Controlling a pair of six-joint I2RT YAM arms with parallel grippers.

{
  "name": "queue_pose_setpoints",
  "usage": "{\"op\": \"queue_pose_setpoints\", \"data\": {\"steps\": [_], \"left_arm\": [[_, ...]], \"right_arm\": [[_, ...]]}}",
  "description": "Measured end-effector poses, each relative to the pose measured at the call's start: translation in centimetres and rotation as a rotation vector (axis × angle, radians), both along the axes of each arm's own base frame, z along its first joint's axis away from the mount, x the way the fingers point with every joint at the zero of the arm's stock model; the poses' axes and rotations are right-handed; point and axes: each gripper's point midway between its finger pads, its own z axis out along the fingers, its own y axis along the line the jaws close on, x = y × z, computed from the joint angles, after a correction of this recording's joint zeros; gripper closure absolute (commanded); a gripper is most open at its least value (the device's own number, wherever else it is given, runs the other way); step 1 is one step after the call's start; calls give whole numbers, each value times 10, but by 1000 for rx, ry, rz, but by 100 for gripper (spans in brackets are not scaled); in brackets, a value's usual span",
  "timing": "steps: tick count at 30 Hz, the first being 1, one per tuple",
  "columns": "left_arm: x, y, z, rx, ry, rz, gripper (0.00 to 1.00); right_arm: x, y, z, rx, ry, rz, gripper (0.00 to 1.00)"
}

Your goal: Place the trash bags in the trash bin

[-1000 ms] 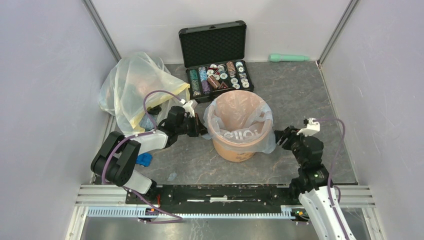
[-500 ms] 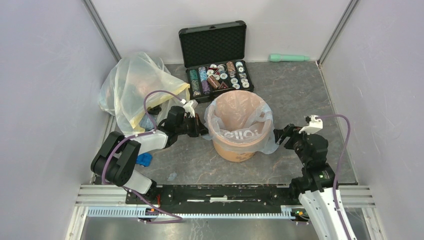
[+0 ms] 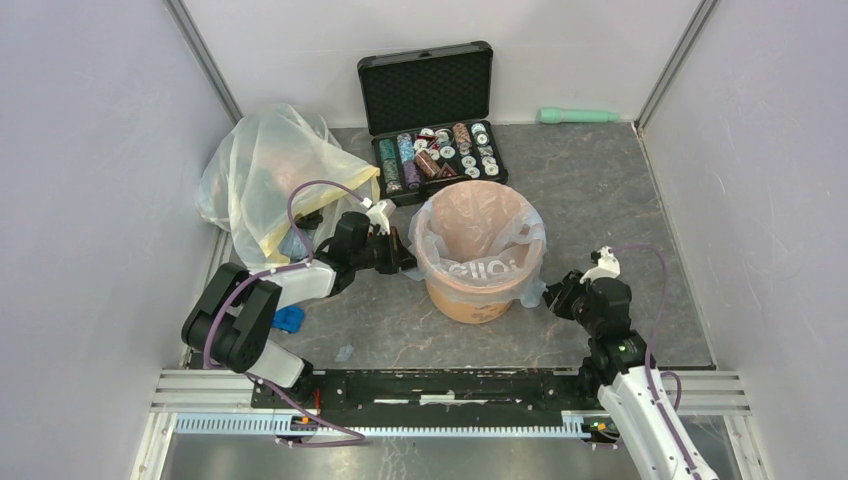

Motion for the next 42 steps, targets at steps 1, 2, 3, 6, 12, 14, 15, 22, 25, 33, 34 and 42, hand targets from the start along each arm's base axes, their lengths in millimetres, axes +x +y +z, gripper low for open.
{"op": "queue_pose_setpoints", "data": {"steps": [1, 2, 3, 6, 12, 14, 15, 22, 25, 33, 34, 42], "left_arm": [[0, 0, 0, 0, 0, 0, 93], [0, 0, 0, 0, 0, 0, 93], [0, 0, 0, -1, 0, 0, 93], [0, 0, 0, 0, 0, 0, 93], [0, 0, 0, 0, 0, 0, 93], [0, 0, 0, 0, 0, 0, 93], [0, 0, 0, 0, 0, 0, 94], [0, 0, 0, 0, 0, 0, 93], [0, 0, 0, 0, 0, 0, 94], [0, 0, 0, 0, 0, 0, 94], [0, 0, 0, 0, 0, 0, 94], [0, 0, 0, -1, 1, -1, 94]], "right_arm": [[1, 0, 1, 4, -6, -2, 63], [2, 0, 3, 5, -13, -2, 60], [3, 0, 4, 4, -16, -6, 55], [4, -10, 8, -27, -20, -53, 44], [11, -37, 53, -77, -146, -198, 35], [12, -38, 71, -71, -202, -196, 32], [12, -36, 76, -70, -219, -184, 30], [8, -14, 103, -50, -276, -41, 18], [7, -9, 102, -48, -261, -4, 22], [5, 8, 74, 14, -185, 67, 19], [4, 10, 67, 24, -163, 69, 19], [1, 18, 36, 95, -80, 67, 30]]}}
